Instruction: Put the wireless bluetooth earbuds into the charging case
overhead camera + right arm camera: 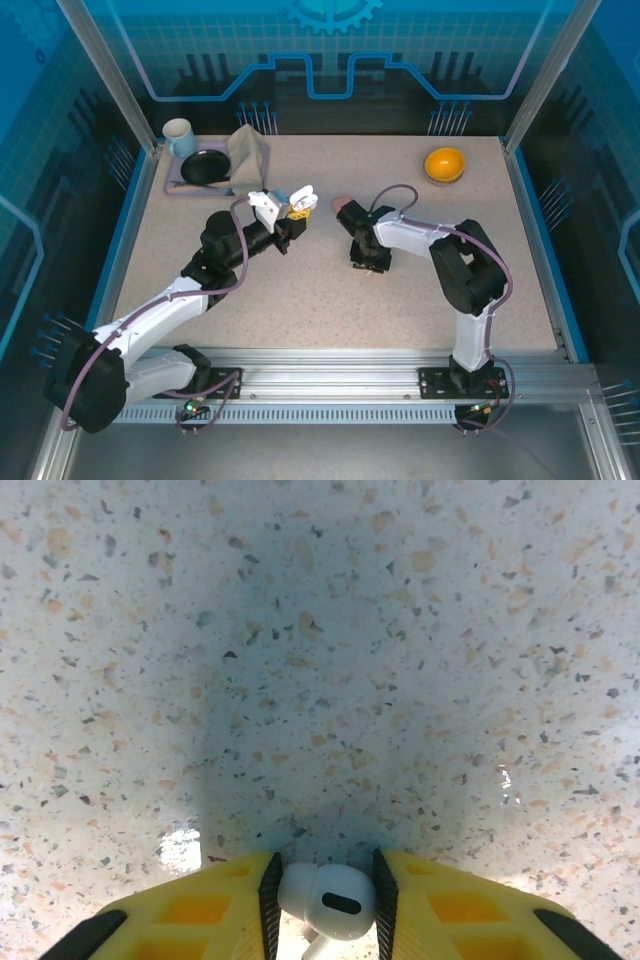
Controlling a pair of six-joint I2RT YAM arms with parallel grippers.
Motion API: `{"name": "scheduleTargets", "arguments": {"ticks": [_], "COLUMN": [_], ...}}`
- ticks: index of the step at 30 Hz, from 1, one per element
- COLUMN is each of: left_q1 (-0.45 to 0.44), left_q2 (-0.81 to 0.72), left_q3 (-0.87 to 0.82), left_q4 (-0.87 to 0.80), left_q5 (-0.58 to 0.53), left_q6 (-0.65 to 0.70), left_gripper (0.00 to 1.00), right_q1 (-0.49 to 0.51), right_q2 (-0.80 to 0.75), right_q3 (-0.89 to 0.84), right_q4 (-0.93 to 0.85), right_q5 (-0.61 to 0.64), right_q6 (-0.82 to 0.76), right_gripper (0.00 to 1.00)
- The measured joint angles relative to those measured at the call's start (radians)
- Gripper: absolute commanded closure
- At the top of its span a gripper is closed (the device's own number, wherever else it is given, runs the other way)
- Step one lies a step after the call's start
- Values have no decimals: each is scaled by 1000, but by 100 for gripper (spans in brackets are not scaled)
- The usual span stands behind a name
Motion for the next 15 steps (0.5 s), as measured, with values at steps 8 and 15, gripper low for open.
{"name": "scheduleTargets", "arguments": {"ticks": [8,15], "left_q1": [0,0], "left_q2": [0,0], "left_q3": [1,2], "left_q4": [-6,-13], "left_q5": [0,0], "left_q6": [0,0], "left_gripper": [100,100], "right_q1": [-7,-14], "right_q2": [-63,-105], "right_q3": [-85,-124], "right_q4": [87,100], "right_q5": [-2,1], "right_q6": [-82,-149], "right_gripper": [73,74]}}
